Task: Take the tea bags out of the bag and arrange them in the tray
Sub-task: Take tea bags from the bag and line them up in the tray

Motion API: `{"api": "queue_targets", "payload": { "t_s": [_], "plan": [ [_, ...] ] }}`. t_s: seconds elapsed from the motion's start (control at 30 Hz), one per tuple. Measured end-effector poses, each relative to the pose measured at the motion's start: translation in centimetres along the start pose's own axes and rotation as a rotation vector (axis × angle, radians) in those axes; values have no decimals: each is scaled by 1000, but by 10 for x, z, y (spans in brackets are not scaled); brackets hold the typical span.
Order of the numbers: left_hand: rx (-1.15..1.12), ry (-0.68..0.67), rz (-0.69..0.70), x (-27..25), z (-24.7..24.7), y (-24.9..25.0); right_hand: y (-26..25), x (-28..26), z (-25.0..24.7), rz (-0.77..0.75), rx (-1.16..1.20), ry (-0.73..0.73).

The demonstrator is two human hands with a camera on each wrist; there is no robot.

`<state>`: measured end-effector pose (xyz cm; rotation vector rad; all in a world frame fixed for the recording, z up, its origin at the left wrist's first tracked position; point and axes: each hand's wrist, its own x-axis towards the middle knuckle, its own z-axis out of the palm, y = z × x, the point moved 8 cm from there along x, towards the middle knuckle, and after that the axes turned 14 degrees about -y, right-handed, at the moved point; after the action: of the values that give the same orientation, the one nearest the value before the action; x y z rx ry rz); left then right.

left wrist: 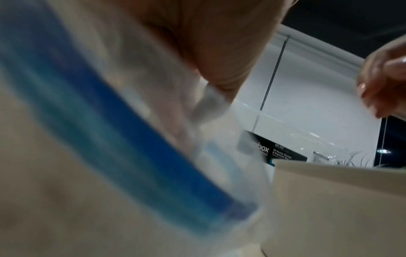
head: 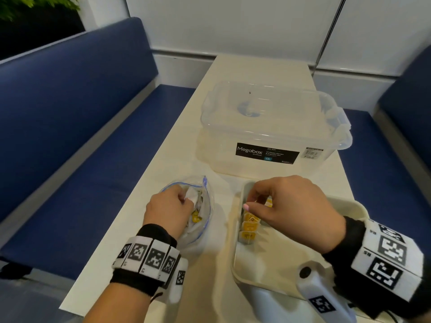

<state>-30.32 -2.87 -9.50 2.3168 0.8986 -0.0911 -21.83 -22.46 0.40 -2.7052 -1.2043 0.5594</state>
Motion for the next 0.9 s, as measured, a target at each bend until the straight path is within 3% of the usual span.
{"api": "queue_targets", "payload": {
  "t_s": [0.13,0.23,0.43,0.57,0.7,0.9],
  "plan": [
    [-195,8,92,-13,-10,-3,-14,9,6,-65,26,-22],
    [-491,-15,172,-20,-13,0,-31,21,15,-174,62,-52],
    [-1185,-310,246,-38,6,28,-63,31,19,-383,206,-89],
    [-1481,-418,244,-44,18,35,-67,34,18,-374,232,-47],
    [-1585,-449,258,-49,23,42,-61,34,14,-297,301,33],
    [-1502,-441,268,-50,24,44,-48,33,10,-215,549,81]
  ]
}}
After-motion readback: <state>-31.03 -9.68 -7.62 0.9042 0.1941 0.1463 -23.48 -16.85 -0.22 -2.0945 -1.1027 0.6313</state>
